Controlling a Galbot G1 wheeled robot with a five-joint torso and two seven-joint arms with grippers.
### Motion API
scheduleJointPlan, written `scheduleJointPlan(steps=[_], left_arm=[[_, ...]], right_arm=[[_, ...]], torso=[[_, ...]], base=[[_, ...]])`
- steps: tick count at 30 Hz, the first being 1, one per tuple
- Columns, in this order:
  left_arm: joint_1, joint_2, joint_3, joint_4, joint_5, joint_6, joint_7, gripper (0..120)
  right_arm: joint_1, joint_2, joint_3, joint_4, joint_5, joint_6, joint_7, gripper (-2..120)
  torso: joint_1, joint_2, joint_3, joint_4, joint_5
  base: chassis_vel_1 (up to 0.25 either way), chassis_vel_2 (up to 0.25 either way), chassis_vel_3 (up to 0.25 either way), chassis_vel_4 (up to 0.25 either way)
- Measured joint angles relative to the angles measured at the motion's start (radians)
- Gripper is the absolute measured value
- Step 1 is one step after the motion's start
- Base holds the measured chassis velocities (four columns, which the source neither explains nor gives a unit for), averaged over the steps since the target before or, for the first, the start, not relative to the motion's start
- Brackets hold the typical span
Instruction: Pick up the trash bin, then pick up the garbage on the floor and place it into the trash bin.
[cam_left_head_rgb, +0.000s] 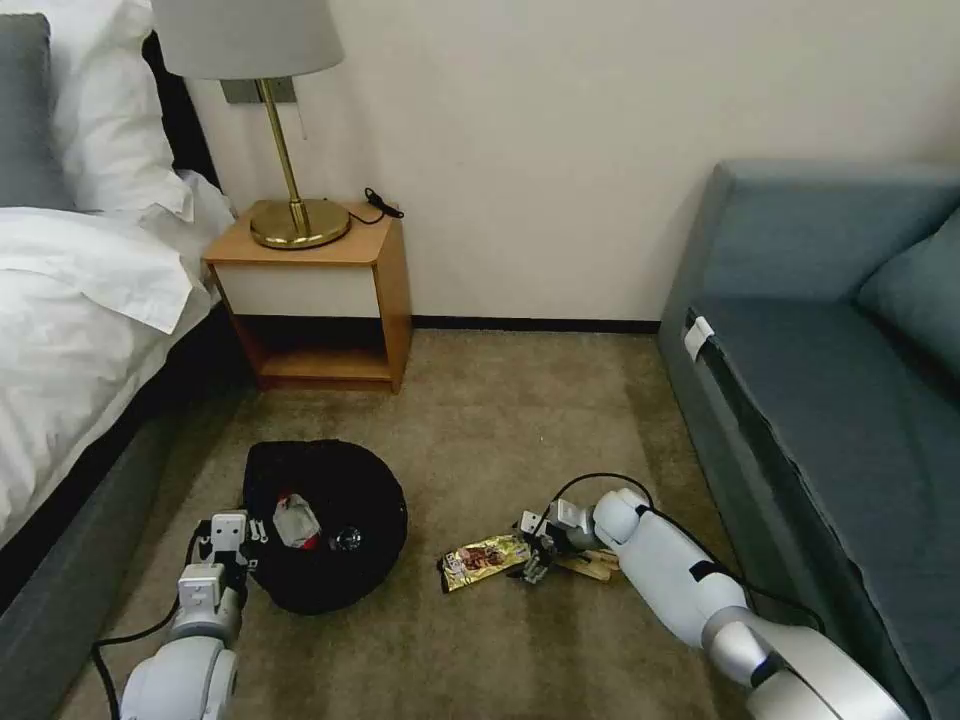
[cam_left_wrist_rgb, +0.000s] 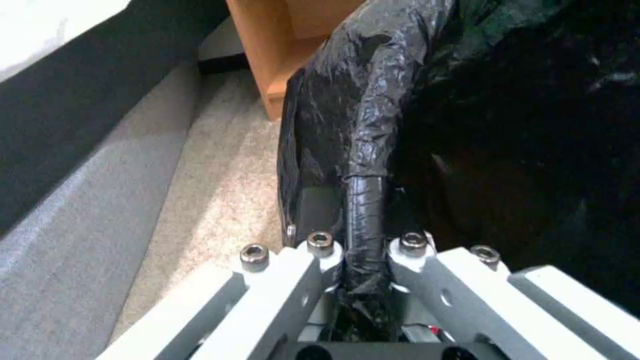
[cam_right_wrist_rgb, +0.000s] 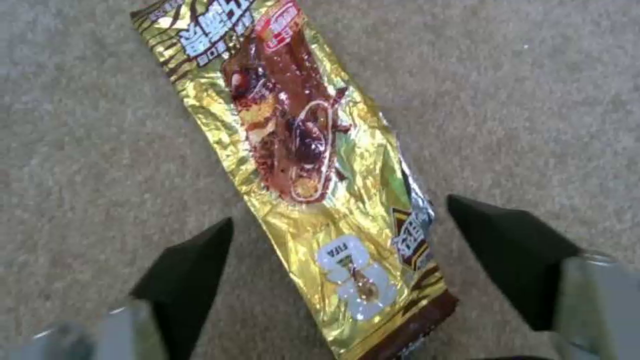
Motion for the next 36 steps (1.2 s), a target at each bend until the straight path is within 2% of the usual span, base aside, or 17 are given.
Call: scheduleJointPlan(steps=[3,6,8,10,13,14,18,19,23,36], left_arm=[[0.001,0.006,-0.004,-0.010,-0.003,0.003,0.000,1],[0.002,0.009,-0.006,-0.016,-0.005,0.005,0.000,1],[0.004,0.011,-0.007,-0.022,-0.007,0.006,0.000,1],[0.004,0.012,-0.007,-0.024,-0.008,0.007,0.001,1],[0.005,0.013,-0.008,-0.027,-0.008,0.007,0.001,1],[0.005,0.013,-0.008,-0.027,-0.008,0.007,0.001,1],[0.005,0.013,-0.008,-0.028,-0.008,0.007,0.002,1],[0.005,0.013,-0.008,-0.028,-0.008,0.007,0.002,1],[0.006,0.013,-0.007,-0.028,-0.009,0.007,0.003,1],[0.004,0.013,-0.001,-0.010,-0.009,-0.005,0.005,1]], right_arm=[[0.003,0.000,0.007,-0.003,-0.007,0.000,-0.013,68],[0.003,0.001,0.011,-0.005,-0.011,0.000,-0.017,61],[0.003,0.002,0.018,-0.007,-0.016,0.001,-0.022,51],[0.003,0.003,0.022,-0.008,-0.021,0.003,-0.026,48],[0.003,0.005,0.032,-0.012,-0.029,0.009,-0.036,35],[0.003,0.005,0.032,-0.012,-0.029,0.009,-0.036,35],[0.003,0.005,0.042,-0.014,-0.030,0.013,-0.043,18],[0.003,0.005,0.042,-0.014,-0.030,0.013,-0.043,18],[0.000,0.002,0.050,-0.013,-0.030,0.018,-0.045,0],[-0.024,-0.005,0.170,0.061,0.067,0.040,-0.042,0]], torso=[[0.000,0.000,0.000,0.0002,0.0000],[0.000,0.000,0.000,0.0002,0.0001],[0.000,0.000,0.000,0.0001,0.0001],[0.000,0.000,0.000,0.0001,0.0000],[0.000,0.000,0.000,0.0002,0.0002],[0.000,0.000,0.000,0.0002,0.0002],[0.000,0.000,0.000,0.0002,0.0002],[0.000,0.000,0.000,0.0002,0.0002],[0.000,0.000,0.000,0.0002,0.0004],[0.000,0.000,0.000,0.0002,0.0004]], base=[[0.000,0.000,0.000,0.000],[0.000,0.000,0.000,0.000],[0.000,0.000,0.000,0.000],[0.000,0.000,0.000,0.000],[0.000,0.000,0.000,0.000],[0.000,0.000,0.000,0.000],[0.000,0.000,0.000,0.000],[0.000,0.000,0.000,0.000],[0.000,0.000,0.000,0.000],[0.000,0.000,0.000,0.000]])
